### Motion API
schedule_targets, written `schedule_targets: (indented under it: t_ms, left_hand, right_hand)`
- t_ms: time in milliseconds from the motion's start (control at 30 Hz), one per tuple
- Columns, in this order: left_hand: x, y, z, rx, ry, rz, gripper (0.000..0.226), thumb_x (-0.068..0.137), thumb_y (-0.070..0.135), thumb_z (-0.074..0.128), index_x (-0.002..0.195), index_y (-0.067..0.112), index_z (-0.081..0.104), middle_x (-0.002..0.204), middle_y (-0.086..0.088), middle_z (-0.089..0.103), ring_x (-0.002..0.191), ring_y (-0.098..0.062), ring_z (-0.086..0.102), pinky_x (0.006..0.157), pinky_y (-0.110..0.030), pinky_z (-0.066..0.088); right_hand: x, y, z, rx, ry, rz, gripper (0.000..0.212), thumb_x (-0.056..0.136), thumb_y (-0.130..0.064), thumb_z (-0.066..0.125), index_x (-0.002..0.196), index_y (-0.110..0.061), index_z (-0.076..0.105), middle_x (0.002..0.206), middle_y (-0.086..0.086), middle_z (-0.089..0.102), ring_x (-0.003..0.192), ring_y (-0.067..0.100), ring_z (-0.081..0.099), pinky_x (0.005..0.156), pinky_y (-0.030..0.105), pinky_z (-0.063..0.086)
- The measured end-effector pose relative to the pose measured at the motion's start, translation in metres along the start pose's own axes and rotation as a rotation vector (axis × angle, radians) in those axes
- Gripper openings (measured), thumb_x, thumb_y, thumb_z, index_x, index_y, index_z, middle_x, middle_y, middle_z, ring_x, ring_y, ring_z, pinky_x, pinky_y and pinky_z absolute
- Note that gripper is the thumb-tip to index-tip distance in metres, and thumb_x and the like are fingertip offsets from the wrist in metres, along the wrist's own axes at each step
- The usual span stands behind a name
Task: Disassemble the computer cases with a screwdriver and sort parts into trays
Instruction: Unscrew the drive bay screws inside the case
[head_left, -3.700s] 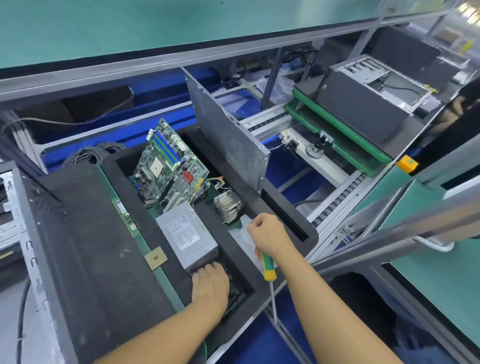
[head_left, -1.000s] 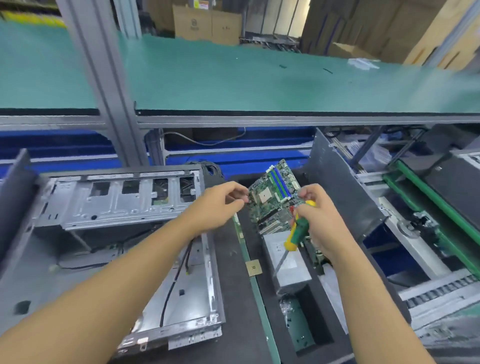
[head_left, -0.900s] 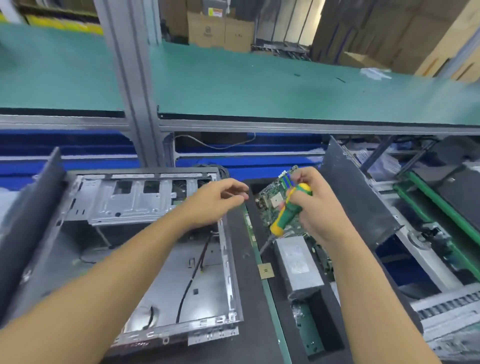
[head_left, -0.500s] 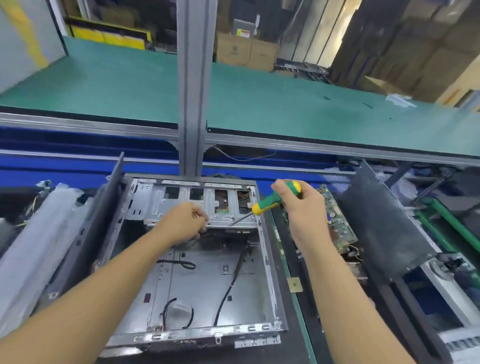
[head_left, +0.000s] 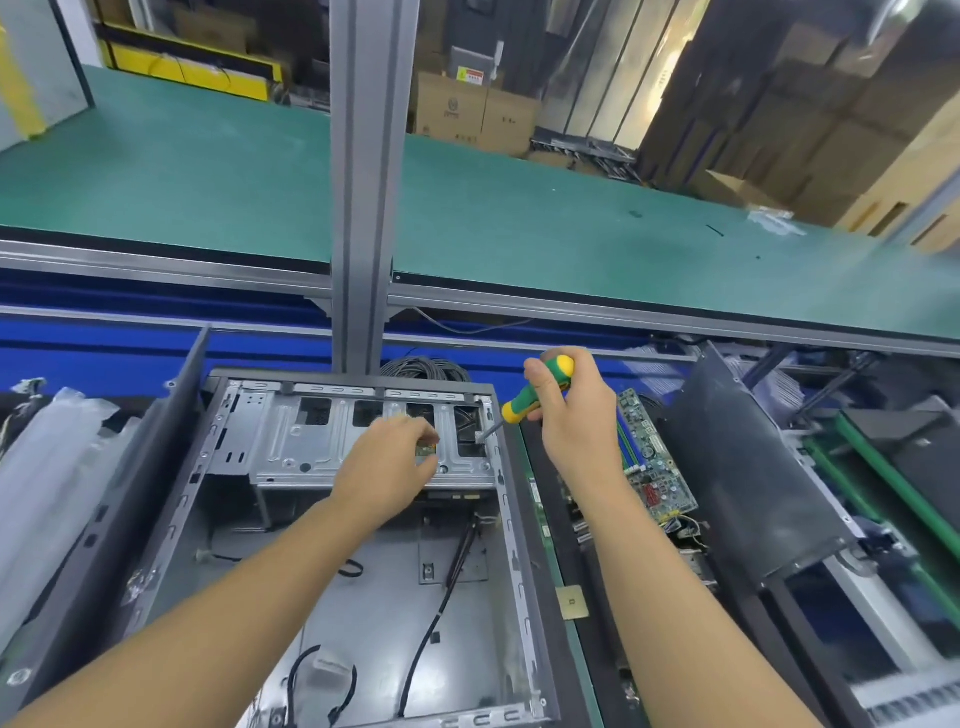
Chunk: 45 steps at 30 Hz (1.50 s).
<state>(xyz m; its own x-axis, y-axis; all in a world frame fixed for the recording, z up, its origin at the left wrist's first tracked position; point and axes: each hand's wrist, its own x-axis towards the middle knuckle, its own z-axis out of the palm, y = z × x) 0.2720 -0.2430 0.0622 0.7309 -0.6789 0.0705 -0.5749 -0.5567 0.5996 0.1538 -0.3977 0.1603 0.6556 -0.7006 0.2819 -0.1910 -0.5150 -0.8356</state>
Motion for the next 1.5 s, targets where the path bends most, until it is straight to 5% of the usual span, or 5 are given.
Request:
schedule_targets:
  t_ms: [367,567,1000,1267,1500]
  left_hand:
    - [0.001,-0.037,0.008,0.246,0.100,-0.142,0.104,0.062,0.091,0.056,0.141,0.024,0.043,0.141,0.007,0.045,0.134,-0.014,0.038,0.110,-0.039,0.026]
    - [-0.002,-0.041,0.010,0.313,0.104,-0.110,0.105,0.065,0.094,0.045,0.143,0.024,0.042,0.139,0.007,0.049,0.137,-0.015,0.034,0.110,-0.039,0.025]
    - [-0.002,-0.041,0.011,0.324,0.131,-0.106,0.107,0.063,0.094,0.046,0.143,0.023,0.043,0.138,0.006,0.049,0.138,-0.016,0.032,0.110,-0.040,0.023]
    - [-0.001,-0.040,0.010,0.340,0.106,-0.126,0.109,0.062,0.095,0.045,0.143,0.023,0.041,0.139,0.006,0.048,0.139,-0.016,0.030,0.111,-0.039,0.022]
    - [0.000,-0.040,0.011,0.314,0.095,-0.136,0.108,0.061,0.095,0.048,0.142,0.023,0.042,0.139,0.007,0.048,0.138,-0.016,0.030,0.111,-0.039,0.023]
  right_hand:
    - [0.017,0.003,0.009,-0.006,-0.115,-0.018,0.019,0.101,-0.036,0.057,0.102,-0.018,0.051,0.085,0.005,0.067,0.056,0.004,0.066,0.051,0.016,0.049]
    - [0.029,0.000,0.026,-0.101,-0.099,-0.034,0.021,0.101,-0.039,0.055,0.106,-0.019,0.049,0.084,0.000,0.059,0.073,0.021,0.063,0.059,0.032,0.052]
    - [0.039,0.008,0.023,-0.181,-0.148,-0.014,0.024,0.100,-0.040,0.055,0.104,-0.018,0.047,0.082,-0.002,0.055,0.069,0.018,0.055,0.051,0.016,0.042]
    - [0.046,-0.008,0.012,-0.357,-0.489,-0.100,0.021,0.101,-0.043,0.054,0.110,-0.024,0.049,0.097,-0.002,0.064,0.082,0.016,0.065,0.065,0.030,0.048]
    - [0.055,-0.014,0.017,-0.398,-0.346,-0.087,0.030,0.097,-0.045,0.059,0.108,-0.017,0.053,0.093,0.009,0.065,0.075,0.024,0.069,0.064,0.039,0.055]
